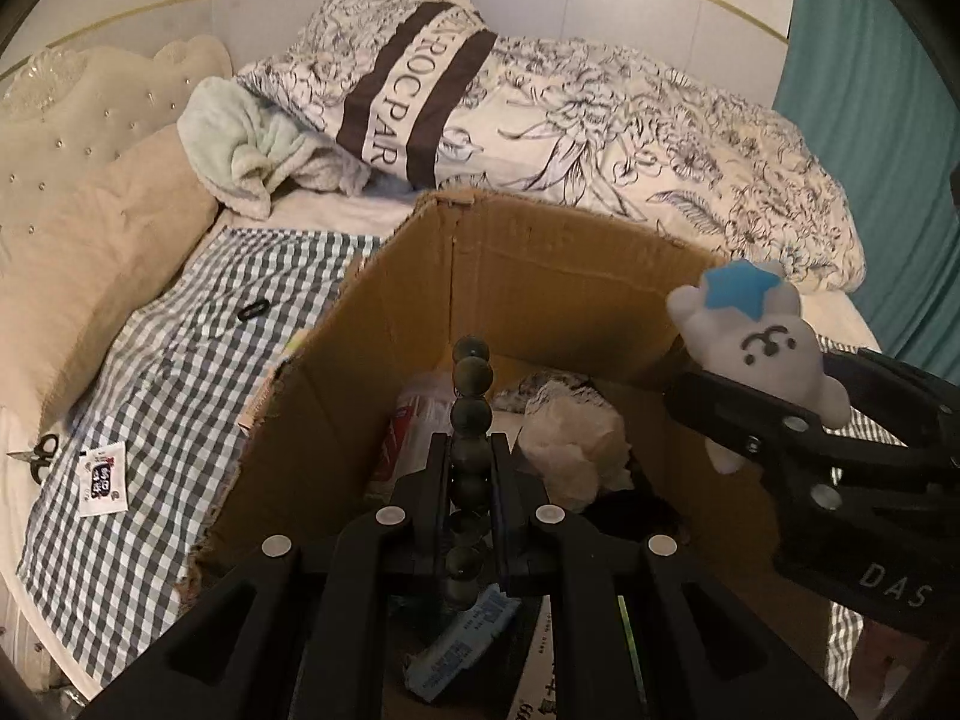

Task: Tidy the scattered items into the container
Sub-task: 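Lower the bead string and plush toy into the box and open both tools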

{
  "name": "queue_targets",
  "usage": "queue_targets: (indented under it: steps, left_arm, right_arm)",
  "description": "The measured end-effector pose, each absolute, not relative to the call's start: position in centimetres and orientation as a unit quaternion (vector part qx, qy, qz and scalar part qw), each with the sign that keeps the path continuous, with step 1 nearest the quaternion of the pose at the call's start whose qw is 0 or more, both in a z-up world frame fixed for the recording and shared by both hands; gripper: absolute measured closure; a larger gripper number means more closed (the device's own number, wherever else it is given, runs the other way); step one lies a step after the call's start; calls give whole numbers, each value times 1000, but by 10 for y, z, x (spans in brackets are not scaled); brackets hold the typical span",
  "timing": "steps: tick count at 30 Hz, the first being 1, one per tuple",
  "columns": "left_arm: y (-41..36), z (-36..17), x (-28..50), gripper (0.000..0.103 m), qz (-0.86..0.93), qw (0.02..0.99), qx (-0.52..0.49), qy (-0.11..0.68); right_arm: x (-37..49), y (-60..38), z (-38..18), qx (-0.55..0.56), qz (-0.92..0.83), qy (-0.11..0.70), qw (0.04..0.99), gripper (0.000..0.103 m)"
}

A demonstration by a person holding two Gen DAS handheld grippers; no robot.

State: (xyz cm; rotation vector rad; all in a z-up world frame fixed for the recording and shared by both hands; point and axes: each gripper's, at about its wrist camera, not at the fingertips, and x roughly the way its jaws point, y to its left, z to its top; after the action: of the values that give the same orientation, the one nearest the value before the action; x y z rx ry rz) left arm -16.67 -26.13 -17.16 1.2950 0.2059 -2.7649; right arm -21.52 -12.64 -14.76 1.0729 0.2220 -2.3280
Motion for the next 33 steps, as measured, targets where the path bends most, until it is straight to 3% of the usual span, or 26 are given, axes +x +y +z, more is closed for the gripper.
queue_targets:
  steps: [12, 15, 17, 33]
  left_arm:
    - [-265, -170, -170, 89, -901, 45, 424, 77]
    - [-265, -161, -166, 76, -904, 46, 417, 81]
    - [-264, -151, -161, 62, -908, 49, 407, 82]
    - [-215, -76, -117, 20, -936, 33, 346, 61]
  right_arm:
    - [-218, -126, -155, 406, -871, 89, 261, 45]
    - [-214, -120, -144, 394, -879, 84, 256, 40]
    - [-210, -114, -134, 383, -885, 77, 252, 36]
    - [-154, -37, -52, 316, -924, 36, 213, 23]
